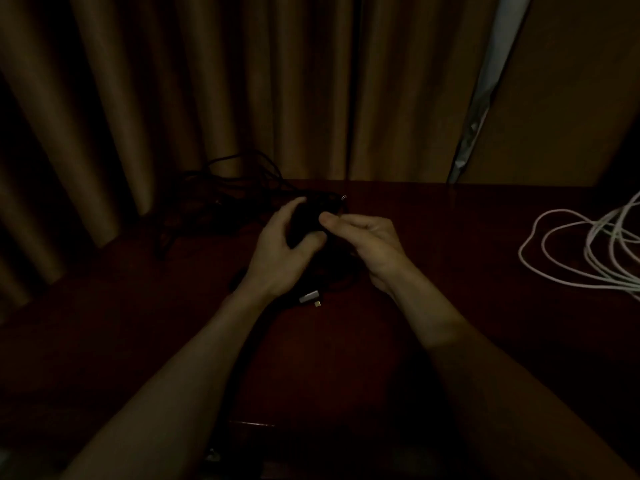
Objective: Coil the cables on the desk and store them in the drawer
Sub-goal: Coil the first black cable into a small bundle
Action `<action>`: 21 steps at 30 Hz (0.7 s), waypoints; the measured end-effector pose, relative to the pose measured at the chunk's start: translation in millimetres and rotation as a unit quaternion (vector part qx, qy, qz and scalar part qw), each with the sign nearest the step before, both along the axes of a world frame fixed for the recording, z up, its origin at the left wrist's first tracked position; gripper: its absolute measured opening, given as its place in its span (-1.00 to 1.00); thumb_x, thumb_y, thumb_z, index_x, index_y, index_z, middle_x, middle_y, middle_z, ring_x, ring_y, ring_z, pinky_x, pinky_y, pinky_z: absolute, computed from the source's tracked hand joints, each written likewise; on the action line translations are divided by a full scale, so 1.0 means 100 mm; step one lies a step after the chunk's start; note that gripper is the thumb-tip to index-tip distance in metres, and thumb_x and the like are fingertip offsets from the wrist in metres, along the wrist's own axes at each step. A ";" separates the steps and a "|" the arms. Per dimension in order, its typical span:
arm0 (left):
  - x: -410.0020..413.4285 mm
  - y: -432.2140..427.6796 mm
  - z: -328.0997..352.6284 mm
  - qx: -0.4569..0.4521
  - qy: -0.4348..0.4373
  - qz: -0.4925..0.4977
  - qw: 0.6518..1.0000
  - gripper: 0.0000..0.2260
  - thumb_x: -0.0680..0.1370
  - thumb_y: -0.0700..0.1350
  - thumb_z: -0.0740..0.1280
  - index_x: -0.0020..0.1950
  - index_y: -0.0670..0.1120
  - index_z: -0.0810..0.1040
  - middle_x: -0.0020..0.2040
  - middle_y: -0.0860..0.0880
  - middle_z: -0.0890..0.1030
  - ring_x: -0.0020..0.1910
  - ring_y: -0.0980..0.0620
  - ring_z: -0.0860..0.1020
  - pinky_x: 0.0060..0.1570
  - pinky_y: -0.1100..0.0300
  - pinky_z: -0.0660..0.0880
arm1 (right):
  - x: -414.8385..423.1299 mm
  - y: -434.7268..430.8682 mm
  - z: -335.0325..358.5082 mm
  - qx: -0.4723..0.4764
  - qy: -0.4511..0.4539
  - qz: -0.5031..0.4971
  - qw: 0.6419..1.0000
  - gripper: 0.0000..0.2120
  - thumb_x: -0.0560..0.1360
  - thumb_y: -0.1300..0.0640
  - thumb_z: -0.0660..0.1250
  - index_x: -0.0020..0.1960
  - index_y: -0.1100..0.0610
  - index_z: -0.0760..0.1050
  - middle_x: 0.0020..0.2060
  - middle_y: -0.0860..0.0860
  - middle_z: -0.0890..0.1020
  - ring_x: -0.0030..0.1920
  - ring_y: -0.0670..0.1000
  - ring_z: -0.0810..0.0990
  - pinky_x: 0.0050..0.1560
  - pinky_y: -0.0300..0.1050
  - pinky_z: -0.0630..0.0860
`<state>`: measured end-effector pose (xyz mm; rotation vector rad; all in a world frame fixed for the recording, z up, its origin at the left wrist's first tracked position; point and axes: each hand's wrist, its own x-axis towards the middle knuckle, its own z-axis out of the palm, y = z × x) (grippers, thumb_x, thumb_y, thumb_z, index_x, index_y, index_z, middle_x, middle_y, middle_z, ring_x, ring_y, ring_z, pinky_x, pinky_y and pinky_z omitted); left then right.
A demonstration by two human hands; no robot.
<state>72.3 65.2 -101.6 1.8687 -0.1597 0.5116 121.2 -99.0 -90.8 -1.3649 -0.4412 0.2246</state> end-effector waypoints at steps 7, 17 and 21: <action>0.02 0.00 -0.02 -0.053 -0.004 -0.008 0.999 -0.74 0.61 -0.09 0.45 0.30 -0.05 0.59 0.13 0.03 0.71 0.12 0.10 0.68 0.04 0.23 0.60 | 0.07 -0.02 -0.07 -0.065 -0.070 -0.023 0.995 -0.73 0.57 -0.04 0.44 -0.01 0.18 0.73 -0.20 0.07 0.71 -0.22 -0.02 0.66 -0.09 -0.15 0.58; -0.02 -0.01 0.18 -0.338 0.099 -0.069 0.933 -0.66 0.71 0.04 0.17 0.15 -0.14 0.65 -0.05 -0.08 0.73 -0.20 -0.03 0.64 -0.18 0.18 0.53 | 0.14 0.00 -0.08 -0.074 -0.058 -0.029 0.995 -0.63 0.56 -0.07 0.44 0.02 0.28 0.64 -0.29 -0.09 0.64 -0.23 -0.17 0.59 -0.20 -0.29 0.49; -0.03 -0.03 0.19 -0.347 0.138 -0.085 0.924 -0.61 0.72 0.11 0.12 0.11 -0.08 0.67 -0.09 -0.05 0.74 -0.25 -0.01 0.64 -0.26 0.23 0.54 | 0.11 -0.01 -0.06 -0.081 -0.040 0.003 0.996 -0.69 0.56 -0.11 0.41 0.07 0.14 0.61 -0.20 -0.11 0.68 -0.22 -0.20 0.64 -0.22 -0.28 0.49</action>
